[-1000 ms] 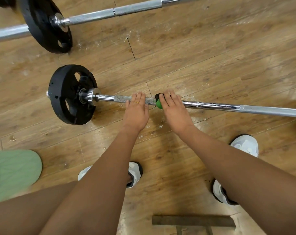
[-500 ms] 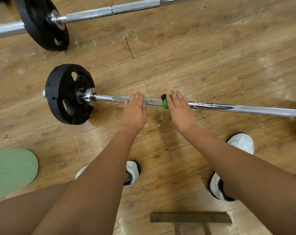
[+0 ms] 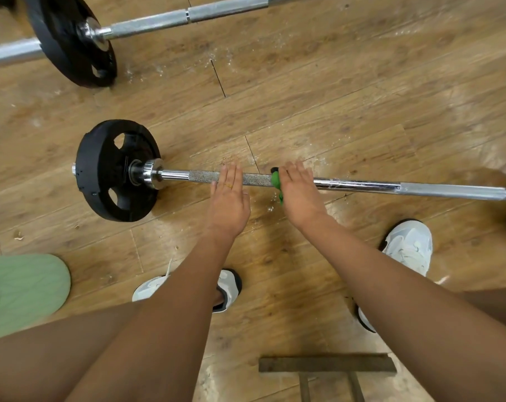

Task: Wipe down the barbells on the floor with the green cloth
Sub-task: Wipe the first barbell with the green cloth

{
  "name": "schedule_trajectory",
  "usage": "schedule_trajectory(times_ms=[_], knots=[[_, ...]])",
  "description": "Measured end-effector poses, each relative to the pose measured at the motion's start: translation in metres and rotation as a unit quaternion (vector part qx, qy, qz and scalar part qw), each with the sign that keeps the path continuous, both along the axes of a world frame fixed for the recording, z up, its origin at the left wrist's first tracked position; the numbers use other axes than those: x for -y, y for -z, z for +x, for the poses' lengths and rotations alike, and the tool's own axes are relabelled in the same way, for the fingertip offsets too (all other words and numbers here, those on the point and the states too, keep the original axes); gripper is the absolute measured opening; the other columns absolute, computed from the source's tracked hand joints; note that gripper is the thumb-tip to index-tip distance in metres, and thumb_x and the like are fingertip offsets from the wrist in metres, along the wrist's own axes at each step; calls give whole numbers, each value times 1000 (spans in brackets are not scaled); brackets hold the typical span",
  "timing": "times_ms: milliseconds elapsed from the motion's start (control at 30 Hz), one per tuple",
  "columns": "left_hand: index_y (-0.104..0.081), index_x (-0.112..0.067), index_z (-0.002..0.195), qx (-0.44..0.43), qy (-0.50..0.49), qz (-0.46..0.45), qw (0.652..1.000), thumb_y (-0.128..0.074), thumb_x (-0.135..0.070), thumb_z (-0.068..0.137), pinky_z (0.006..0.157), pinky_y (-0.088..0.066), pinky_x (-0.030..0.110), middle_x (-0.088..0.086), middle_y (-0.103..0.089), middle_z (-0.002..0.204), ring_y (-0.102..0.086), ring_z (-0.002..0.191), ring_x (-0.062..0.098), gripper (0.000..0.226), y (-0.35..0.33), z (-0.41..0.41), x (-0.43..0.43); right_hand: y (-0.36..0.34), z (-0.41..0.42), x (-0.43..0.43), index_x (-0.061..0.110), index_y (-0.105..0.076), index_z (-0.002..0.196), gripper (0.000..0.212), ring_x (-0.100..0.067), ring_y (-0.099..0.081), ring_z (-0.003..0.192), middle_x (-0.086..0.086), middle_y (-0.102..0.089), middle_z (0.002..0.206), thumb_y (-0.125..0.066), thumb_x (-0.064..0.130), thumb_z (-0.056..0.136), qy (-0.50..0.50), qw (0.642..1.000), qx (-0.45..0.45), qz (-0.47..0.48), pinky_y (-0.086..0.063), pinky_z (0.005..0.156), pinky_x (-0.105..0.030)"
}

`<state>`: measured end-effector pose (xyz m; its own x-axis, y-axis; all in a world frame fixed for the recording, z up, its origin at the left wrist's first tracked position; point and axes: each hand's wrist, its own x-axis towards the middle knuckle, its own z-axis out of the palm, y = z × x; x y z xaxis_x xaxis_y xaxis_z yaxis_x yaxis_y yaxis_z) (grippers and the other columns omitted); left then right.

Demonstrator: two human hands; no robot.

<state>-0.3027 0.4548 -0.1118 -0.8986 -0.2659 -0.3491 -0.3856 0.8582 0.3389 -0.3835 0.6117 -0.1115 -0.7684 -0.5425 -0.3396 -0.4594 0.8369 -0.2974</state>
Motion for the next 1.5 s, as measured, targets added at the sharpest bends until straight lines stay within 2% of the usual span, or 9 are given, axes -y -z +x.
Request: schedule_trajectory(times_ms=[133,267,467,733,900,1000,1200,1300,1500], knots=[[-6,-13,162,11,2,-5,1000,-27,-27,109,125,1,42,1,0,170,6,156,16,58,0,10,-3,1,10,-3,7,-5,159,83,-27,3,155,-11,-5,168,-48,-11,91,-44,999,-2,-15,8,121,-35],[-5,-14,162,15,-9,-8,1000,-24,-32,110,125,3,42,0,1,170,8,156,15,59,-2,22,-10,3,17,-31,10,-9,160,83,-25,-1,155,-9,-9,167,-51,-10,91,3,1000,-14,-7,6,123,-35],[-16,-10,161,47,10,-76,996,-20,-35,109,125,1,41,7,-20,167,-9,156,21,58,-6,20,-17,5,29,-4,9,-7,160,75,-25,1,155,-9,-6,168,-43,-6,96,-74,997,8,-30,13,117,-30],[2,-12,162,83,-6,-39,996,-20,-34,109,127,2,43,3,7,170,12,156,18,61,-8,47,-28,0,57,-46,10,-6,160,84,-25,4,155,-9,-6,168,-50,-10,91,22,1000,-3,-11,11,121,-35],[7,-13,161,105,-17,-25,994,-19,-37,108,126,5,46,1,13,169,16,155,17,64,-6,62,-33,-3,68,-27,9,-2,159,80,-25,6,155,-9,-2,168,-47,-6,95,-61,998,25,-16,6,125,-37],[11,-15,160,114,-21,-20,993,-17,-40,107,124,7,46,1,17,168,19,154,18,65,-6,70,-37,-3,75,-50,12,0,160,84,-24,5,155,-7,-2,168,-49,-7,94,-38,999,15,10,0,126,-39],[16,-14,159,120,-45,-10,992,-21,-42,107,125,8,47,2,27,165,25,152,19,70,-6,87,-51,-7,93,-59,9,3,159,87,-25,11,154,-9,3,168,-47,-11,91,13,999,22,29,8,124,-39],[20,-14,158,133,-45,-12,990,-21,-42,107,125,8,48,2,31,163,27,151,19,71,-8,94,-54,-6,98,-45,9,1,159,85,-25,10,154,-8,1,168,-48,-11,93,-20,999,22,15,13,120,-36],[20,-12,158,145,-42,-4,988,-22,-42,107,125,6,49,4,31,164,28,151,21,72,-11,104,-57,-1,97,-77,12,1,160,83,-22,5,155,-7,-2,168,-44,-8,93,-76,997,8,19,9,124,-35]])
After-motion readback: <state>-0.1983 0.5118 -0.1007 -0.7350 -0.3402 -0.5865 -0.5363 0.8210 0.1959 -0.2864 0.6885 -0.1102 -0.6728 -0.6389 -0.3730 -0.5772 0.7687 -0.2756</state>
